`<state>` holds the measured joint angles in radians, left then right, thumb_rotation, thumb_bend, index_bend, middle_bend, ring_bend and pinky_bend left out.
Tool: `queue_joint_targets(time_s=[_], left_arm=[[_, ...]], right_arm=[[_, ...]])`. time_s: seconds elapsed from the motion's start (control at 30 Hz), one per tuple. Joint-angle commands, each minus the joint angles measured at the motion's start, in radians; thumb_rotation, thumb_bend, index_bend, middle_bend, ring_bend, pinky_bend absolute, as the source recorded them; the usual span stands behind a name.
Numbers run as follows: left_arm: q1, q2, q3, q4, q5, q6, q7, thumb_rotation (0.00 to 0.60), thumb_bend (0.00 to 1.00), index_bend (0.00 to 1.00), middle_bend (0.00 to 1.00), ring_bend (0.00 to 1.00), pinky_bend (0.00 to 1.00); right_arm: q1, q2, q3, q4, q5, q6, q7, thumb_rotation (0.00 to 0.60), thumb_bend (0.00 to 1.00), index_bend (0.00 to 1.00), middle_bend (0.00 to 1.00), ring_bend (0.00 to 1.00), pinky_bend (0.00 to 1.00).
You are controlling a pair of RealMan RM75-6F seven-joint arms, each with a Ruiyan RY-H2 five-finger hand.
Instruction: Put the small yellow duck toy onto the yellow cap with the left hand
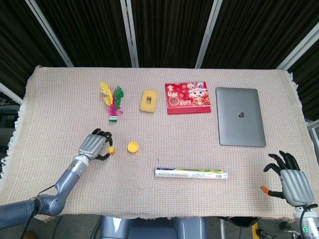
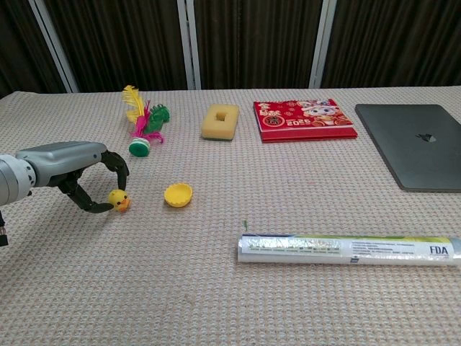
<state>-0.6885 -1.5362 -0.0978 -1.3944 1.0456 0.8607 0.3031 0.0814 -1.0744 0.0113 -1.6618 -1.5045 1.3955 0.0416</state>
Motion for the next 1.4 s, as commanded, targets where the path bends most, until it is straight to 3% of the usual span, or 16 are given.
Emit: queue_joint_targets(time_s=[0.03, 0.4, 0.87, 1.4], left_arm=[[0.003, 0.02, -0.008, -0.012, 0.002, 0.008, -0.009, 0.6, 0.34, 0.46, 0.19, 0.17, 0.1], [-0.001, 0.088, -0.043, -0.048, 0.014, 0.031, -0.036, 0.6, 0.34, 0.47, 0.19, 0.17, 0.11], [-0.048, -0.011, -0.07, -0.054, -0.031, 0.044, 0.024, 0.6, 0.34, 0.47, 0.2, 0.18, 0.11], [-0.076, -0.051, -0.074, -0.089, -0.076, 0.06, 0.082, 0.6, 0.34, 0.47, 0.2, 0.19, 0.11]], right_arm=[[0.0, 0.0, 0.0, 0.0, 0.001, -0.001, 0.0, 0.6, 0.03, 0.45, 0.17, 0.0, 0.0], [0.0, -0.001, 0.001, -0.002, -0.001, 0.002, -0.008, 0.6, 0.03, 0.45, 0.17, 0.0, 0.0], [0.003, -0.001, -0.001, 0.006, -0.009, 0.0, 0.006, 0.6, 0.03, 0.45, 0.17, 0.0, 0.0], [0.003, 0.0, -0.004, 0.01, -0.02, 0.004, 0.016, 0.6, 0.03, 0.45, 0.17, 0.0, 0.0]])
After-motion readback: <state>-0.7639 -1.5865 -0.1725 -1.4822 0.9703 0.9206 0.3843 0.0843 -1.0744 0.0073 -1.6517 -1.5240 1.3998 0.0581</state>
